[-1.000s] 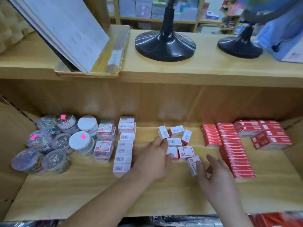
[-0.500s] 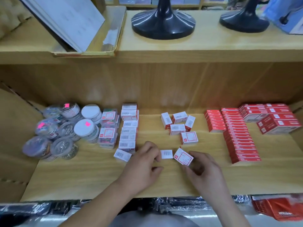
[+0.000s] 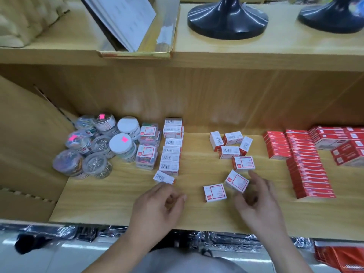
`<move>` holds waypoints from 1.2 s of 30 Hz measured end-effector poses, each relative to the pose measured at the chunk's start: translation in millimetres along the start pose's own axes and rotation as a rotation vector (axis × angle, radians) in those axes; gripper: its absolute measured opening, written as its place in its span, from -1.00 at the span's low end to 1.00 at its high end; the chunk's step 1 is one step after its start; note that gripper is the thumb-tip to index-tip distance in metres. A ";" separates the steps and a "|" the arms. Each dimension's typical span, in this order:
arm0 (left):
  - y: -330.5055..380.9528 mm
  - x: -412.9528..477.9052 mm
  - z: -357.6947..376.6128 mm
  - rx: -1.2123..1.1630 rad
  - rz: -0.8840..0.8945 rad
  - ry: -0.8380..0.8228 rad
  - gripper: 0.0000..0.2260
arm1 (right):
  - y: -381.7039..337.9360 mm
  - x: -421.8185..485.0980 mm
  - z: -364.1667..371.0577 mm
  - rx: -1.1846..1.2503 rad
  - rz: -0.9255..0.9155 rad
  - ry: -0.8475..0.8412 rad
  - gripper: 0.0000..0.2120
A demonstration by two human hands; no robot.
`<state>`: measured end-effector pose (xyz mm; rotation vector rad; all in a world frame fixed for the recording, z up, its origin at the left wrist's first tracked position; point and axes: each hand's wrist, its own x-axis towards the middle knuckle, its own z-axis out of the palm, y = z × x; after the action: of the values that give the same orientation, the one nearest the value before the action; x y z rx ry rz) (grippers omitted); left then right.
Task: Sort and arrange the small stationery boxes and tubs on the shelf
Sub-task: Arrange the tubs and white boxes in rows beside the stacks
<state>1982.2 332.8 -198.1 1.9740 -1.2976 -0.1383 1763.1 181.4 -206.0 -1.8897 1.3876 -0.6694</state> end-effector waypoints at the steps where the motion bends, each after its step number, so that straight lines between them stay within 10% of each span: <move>1: -6.8 -3.4 -2.8 -0.001 -0.060 0.028 -0.78 | -6.2 -1.4 0.8 -0.035 -0.041 0.035 -0.38; 7: -33.2 1.7 -2.6 -0.197 -0.357 0.091 -0.45 | -20.8 -5.0 20.3 -0.279 -0.412 0.068 -0.53; 16: -38.2 12.0 3.4 -0.075 -0.229 0.063 -0.69 | -5.1 -1.2 35.0 -0.202 -0.447 -0.034 -0.64; 24: -40.7 16.0 -0.9 -0.076 -0.199 -0.004 -0.49 | -5.4 -1.5 28.6 -0.142 -0.443 -0.071 -0.60; 30: -23.4 3.0 -12.4 -0.152 -0.196 0.144 -0.72 | 11.1 -6.1 7.5 0.034 -0.277 0.131 -0.65; 36: 32.5 17.5 28.0 -0.083 0.050 -0.239 -0.66 | 25.4 2.9 1.0 -0.179 -0.195 0.059 -0.52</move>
<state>1953.3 297.1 -191.9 1.8958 -1.4671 -0.4079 1749.4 174.0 -226.4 -2.1835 1.3487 -0.7201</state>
